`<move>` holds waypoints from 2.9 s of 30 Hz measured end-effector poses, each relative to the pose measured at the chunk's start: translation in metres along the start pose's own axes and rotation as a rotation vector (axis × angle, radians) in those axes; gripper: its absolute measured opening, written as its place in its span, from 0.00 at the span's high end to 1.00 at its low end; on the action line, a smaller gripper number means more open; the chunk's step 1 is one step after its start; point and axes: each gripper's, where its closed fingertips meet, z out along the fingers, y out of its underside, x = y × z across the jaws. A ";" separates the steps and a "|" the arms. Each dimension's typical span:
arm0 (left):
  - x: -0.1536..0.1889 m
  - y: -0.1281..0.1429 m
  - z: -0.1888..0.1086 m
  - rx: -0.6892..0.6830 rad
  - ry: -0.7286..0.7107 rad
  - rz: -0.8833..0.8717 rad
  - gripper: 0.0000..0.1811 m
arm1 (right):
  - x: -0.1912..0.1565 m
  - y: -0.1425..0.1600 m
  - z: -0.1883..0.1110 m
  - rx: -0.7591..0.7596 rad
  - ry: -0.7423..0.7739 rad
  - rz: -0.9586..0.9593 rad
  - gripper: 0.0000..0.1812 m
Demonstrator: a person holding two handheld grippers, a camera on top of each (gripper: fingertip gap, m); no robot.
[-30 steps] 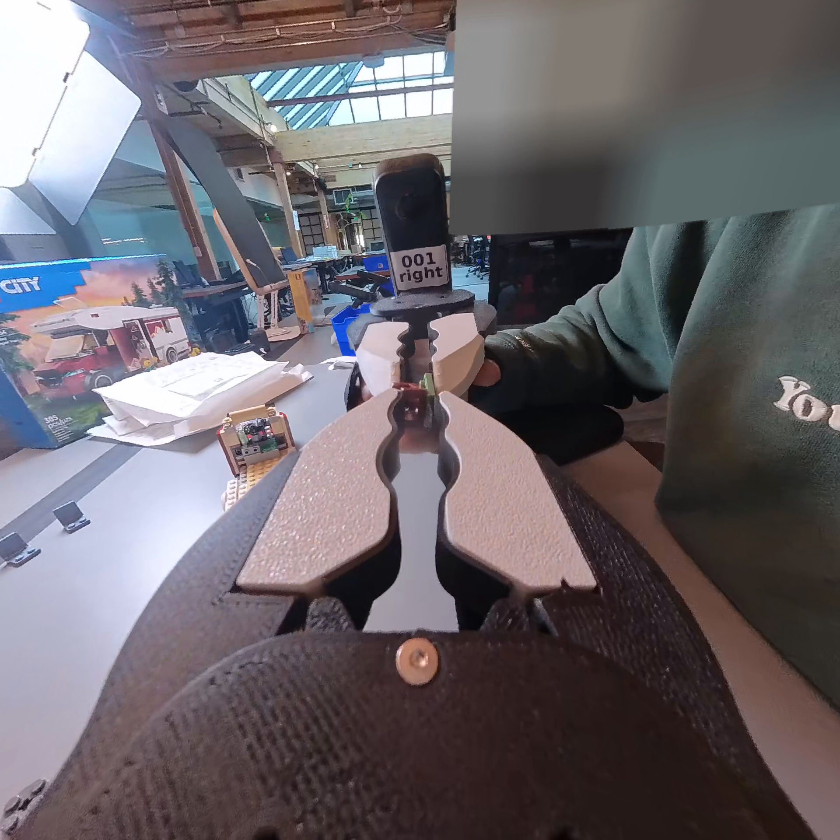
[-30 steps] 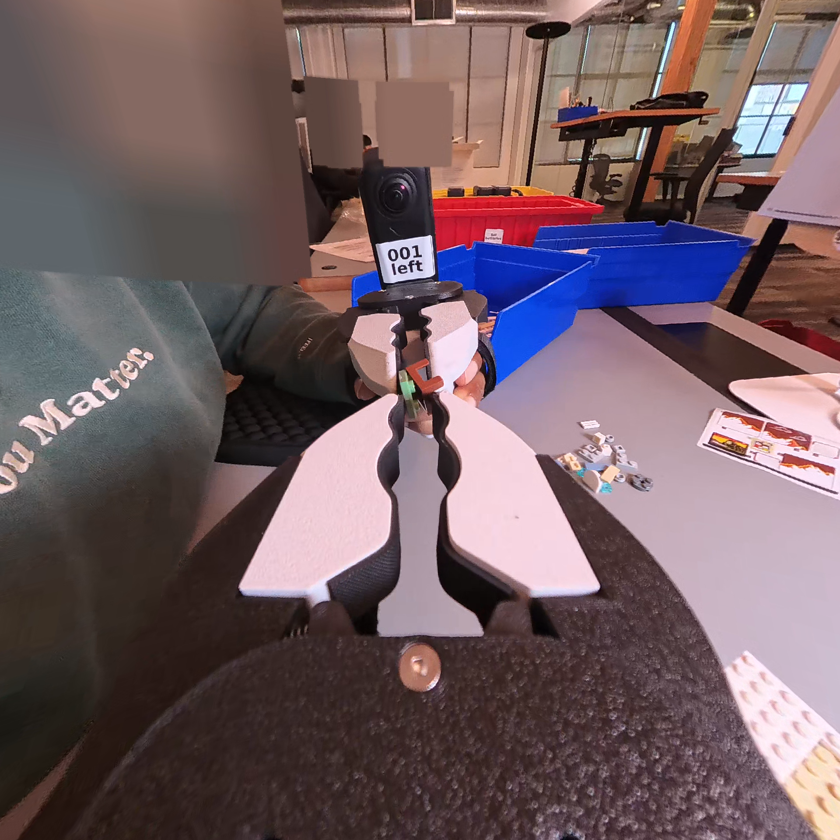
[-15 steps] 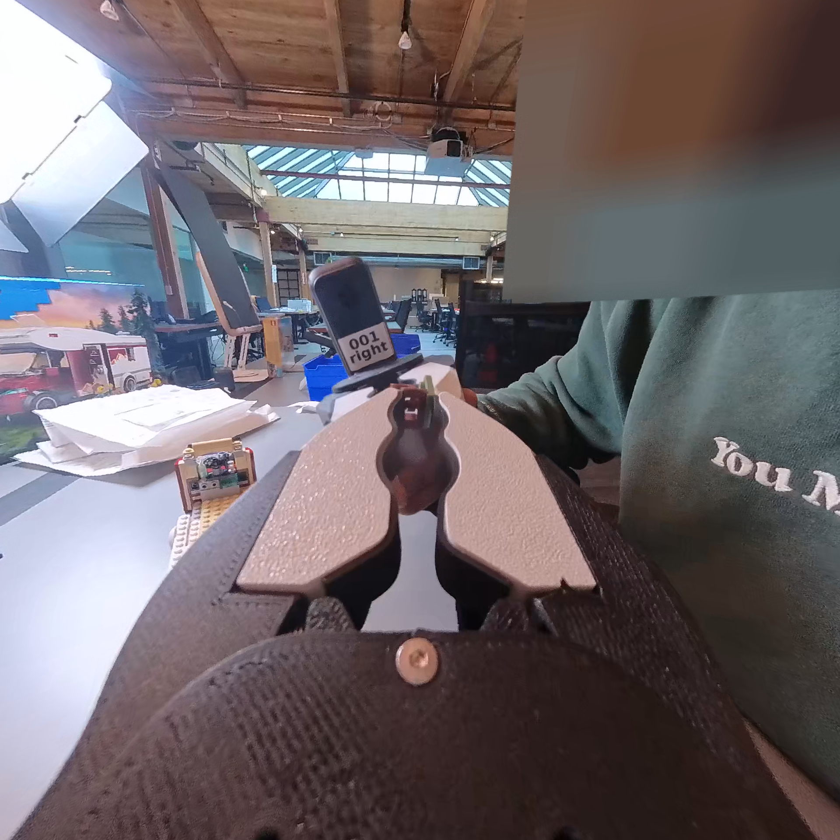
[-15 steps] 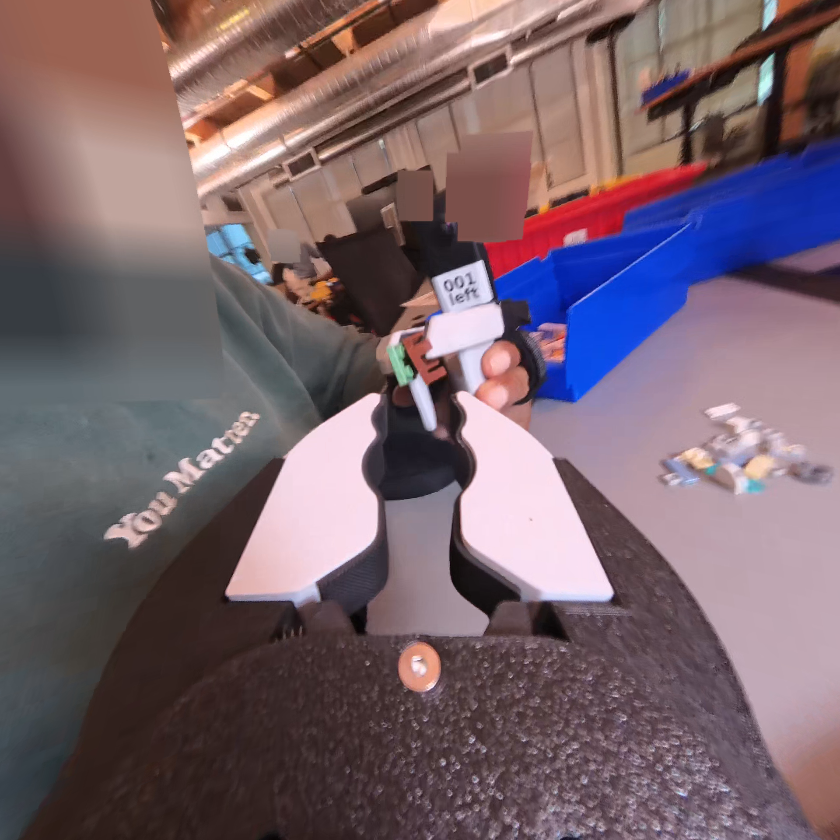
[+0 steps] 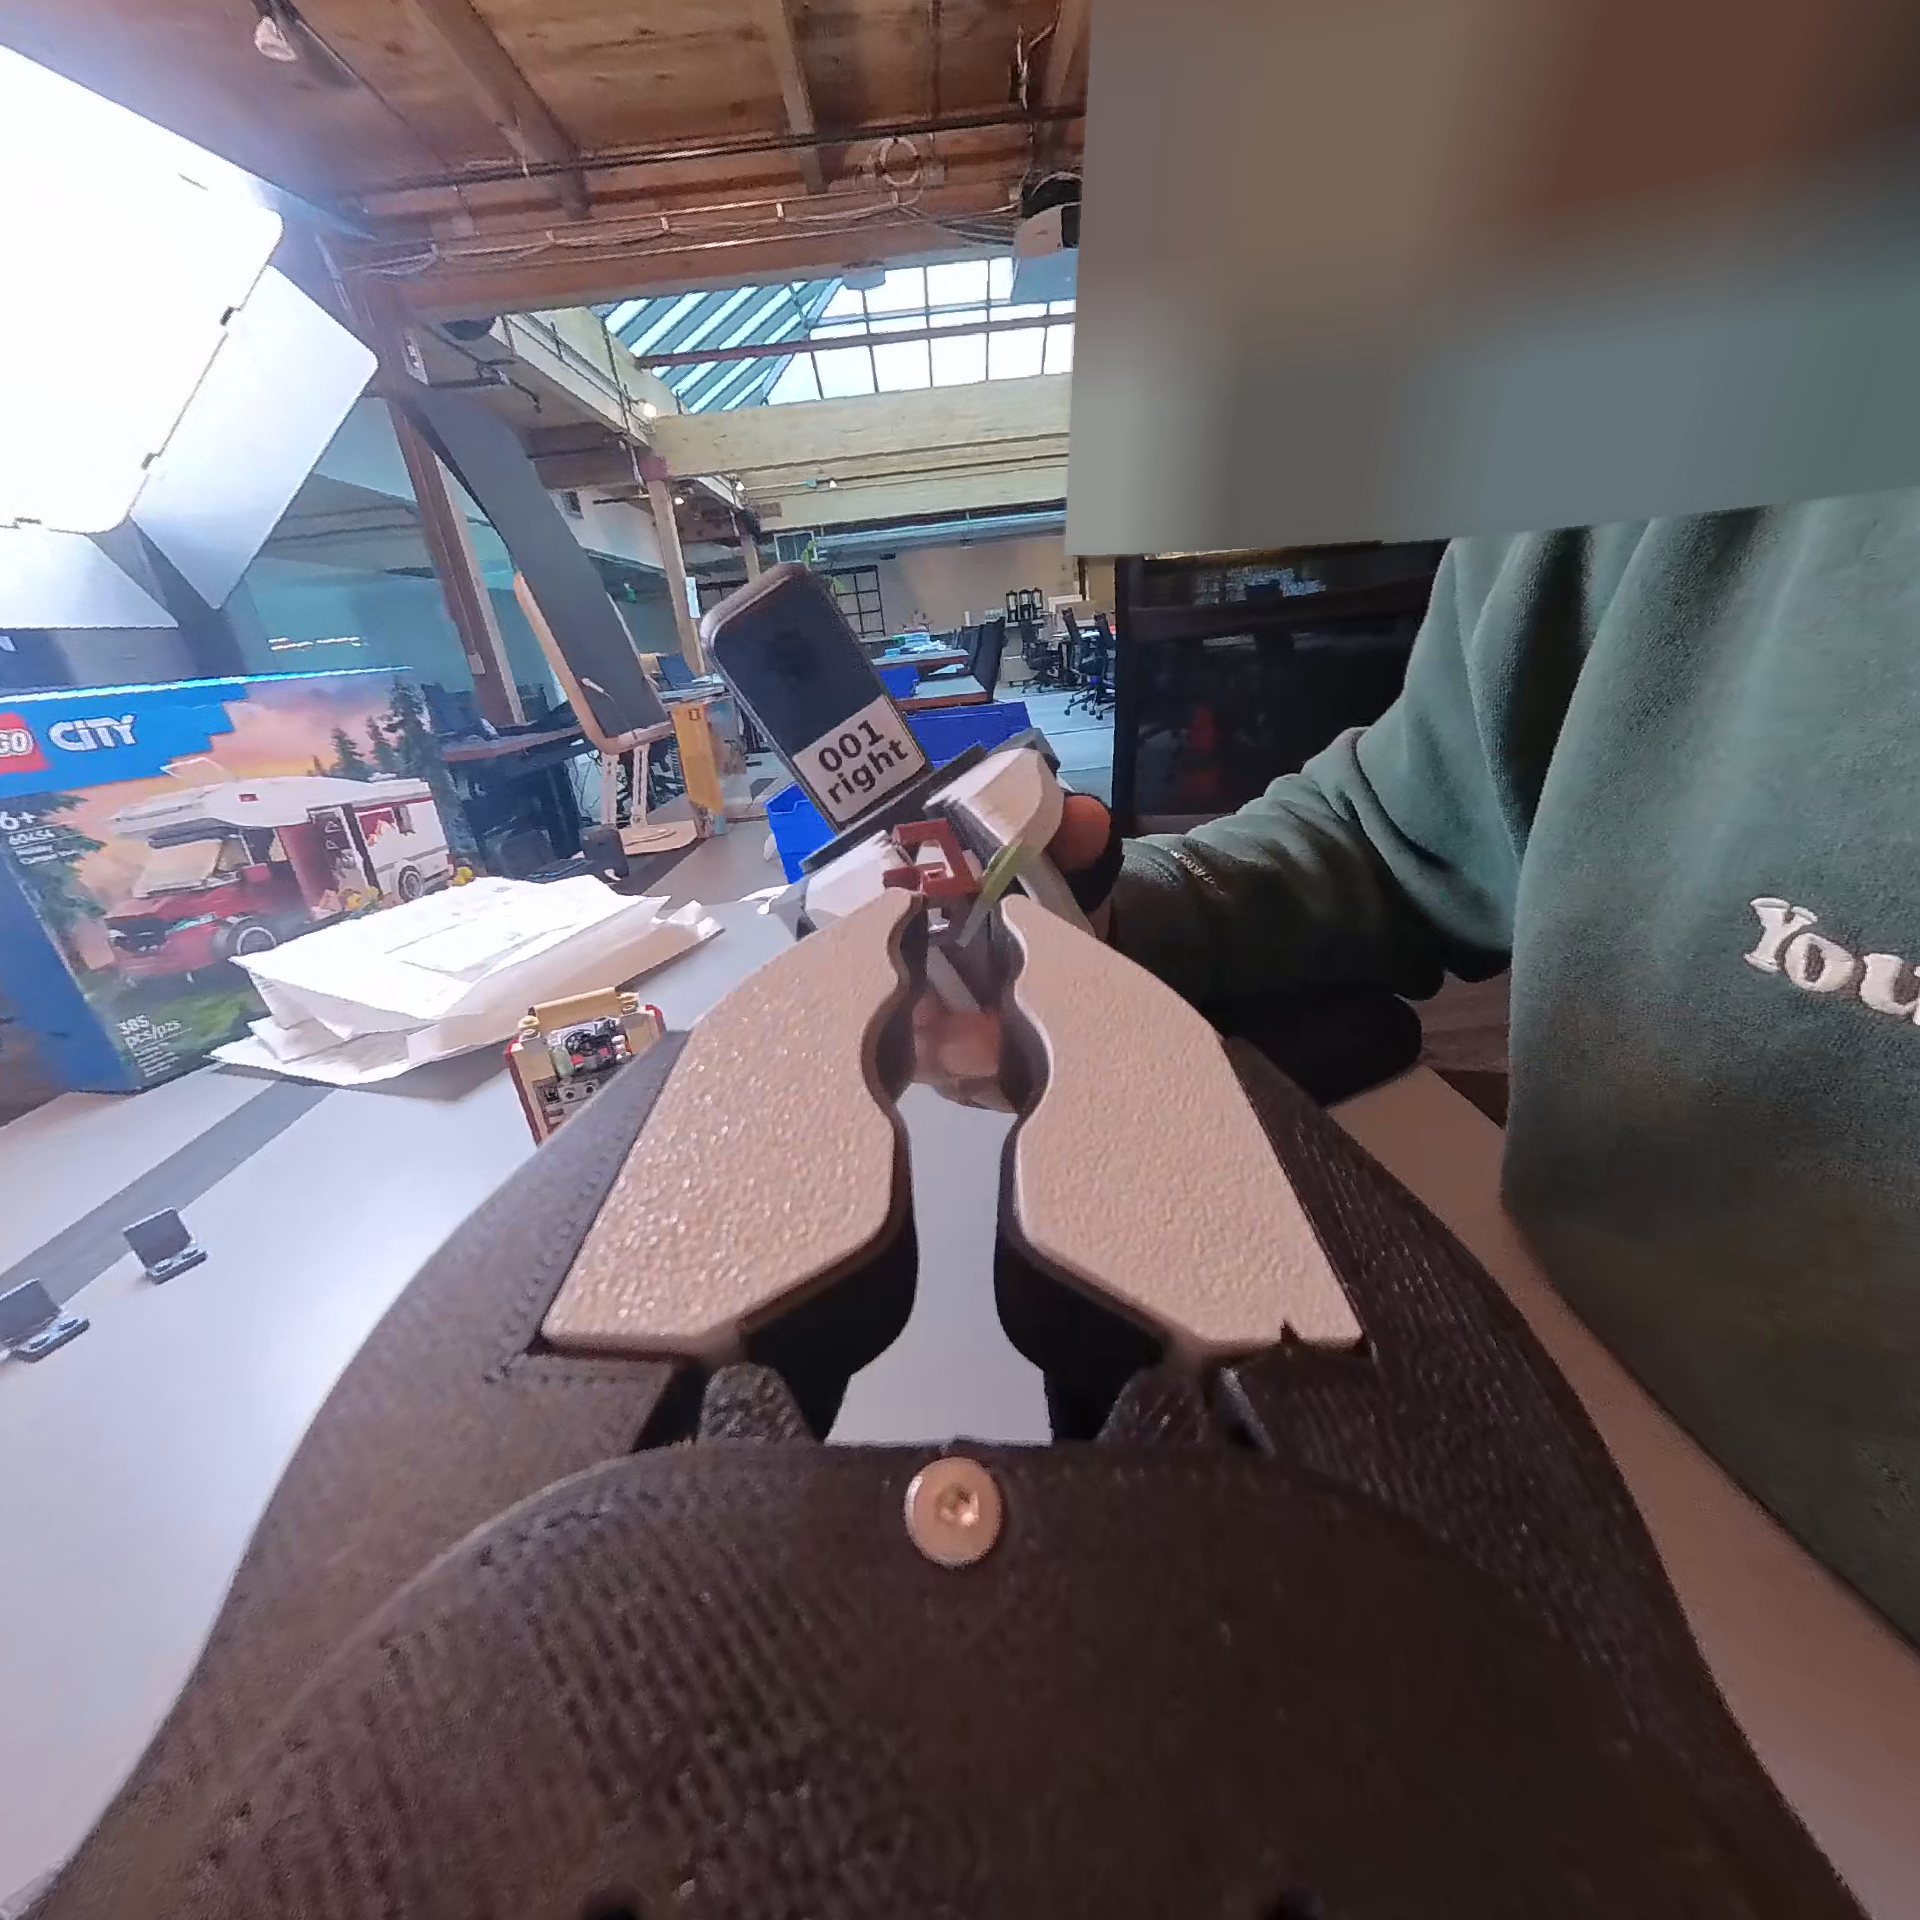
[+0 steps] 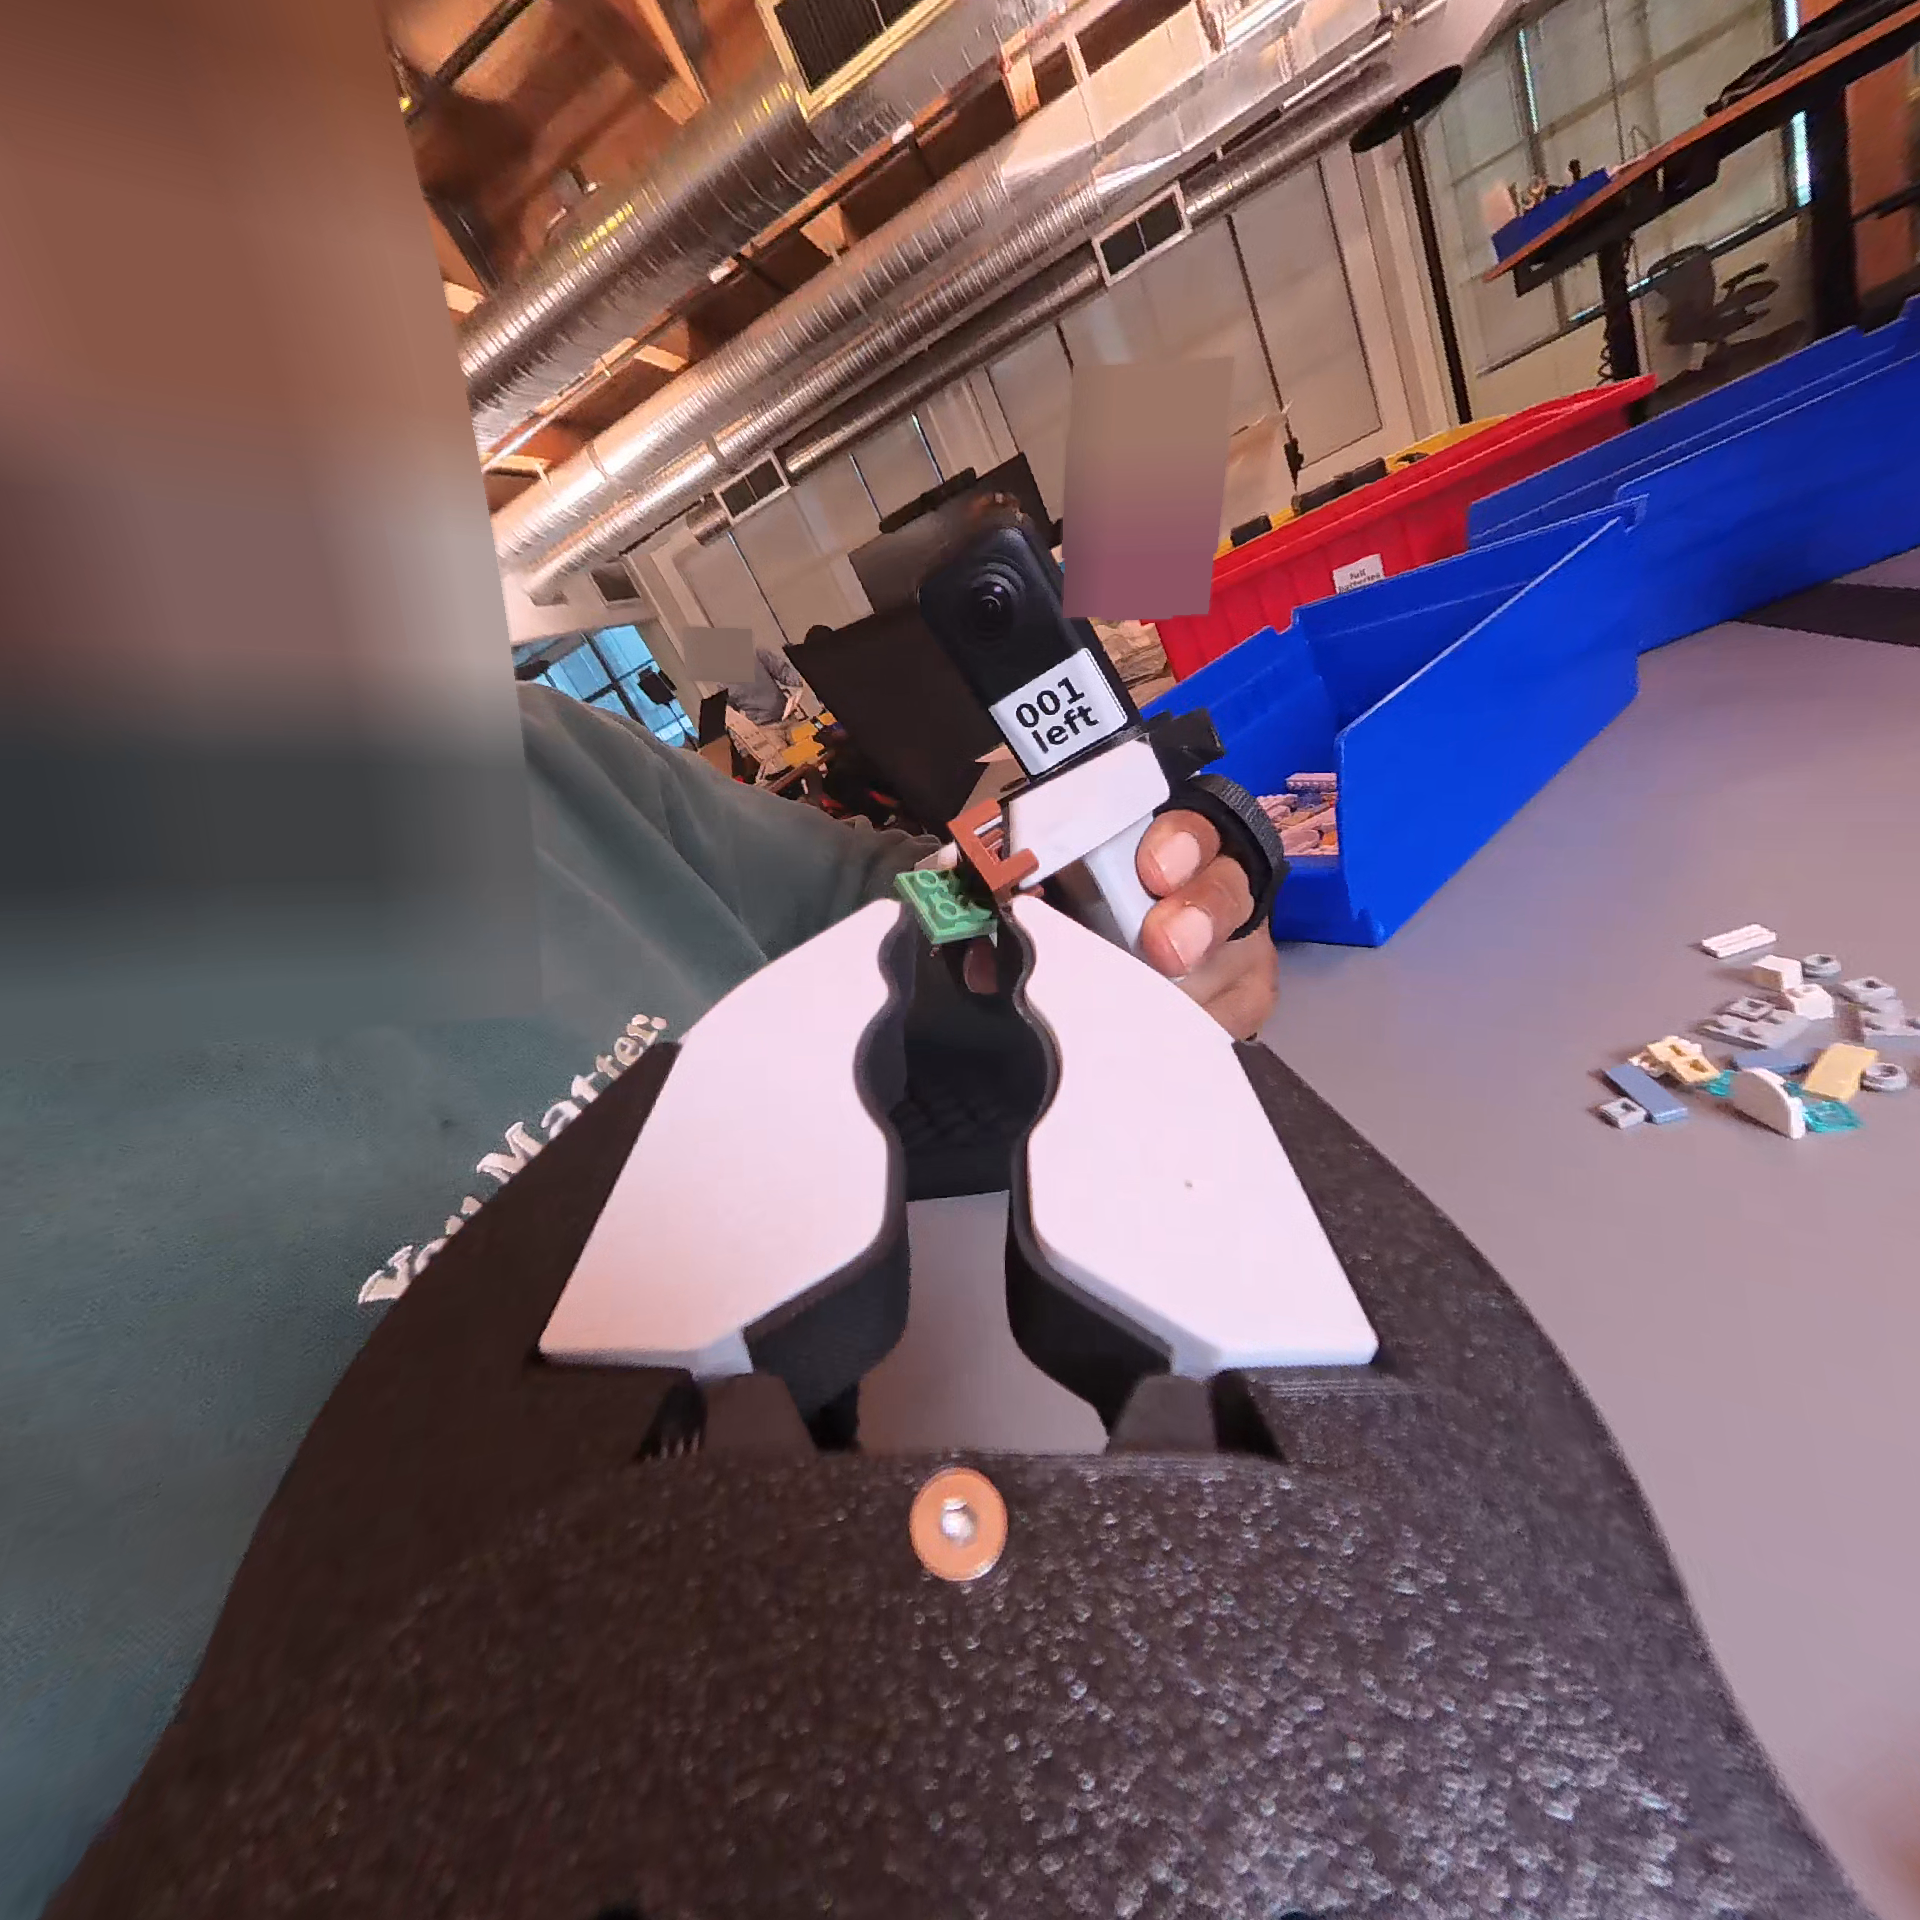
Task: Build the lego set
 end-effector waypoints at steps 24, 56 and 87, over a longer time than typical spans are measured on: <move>0.019 0.026 0.003 -0.137 0.157 -0.057 0.94 | 0.003 0.029 -0.004 -0.386 0.252 -0.667 0.91; 0.013 0.061 -0.002 -0.473 0.132 -0.225 0.93 | 0.028 0.057 -0.010 -0.513 0.349 -0.763 0.91; -0.004 0.070 -0.004 -0.445 0.071 -0.585 0.89 | 0.047 0.057 -0.017 -0.430 0.351 -0.322 0.95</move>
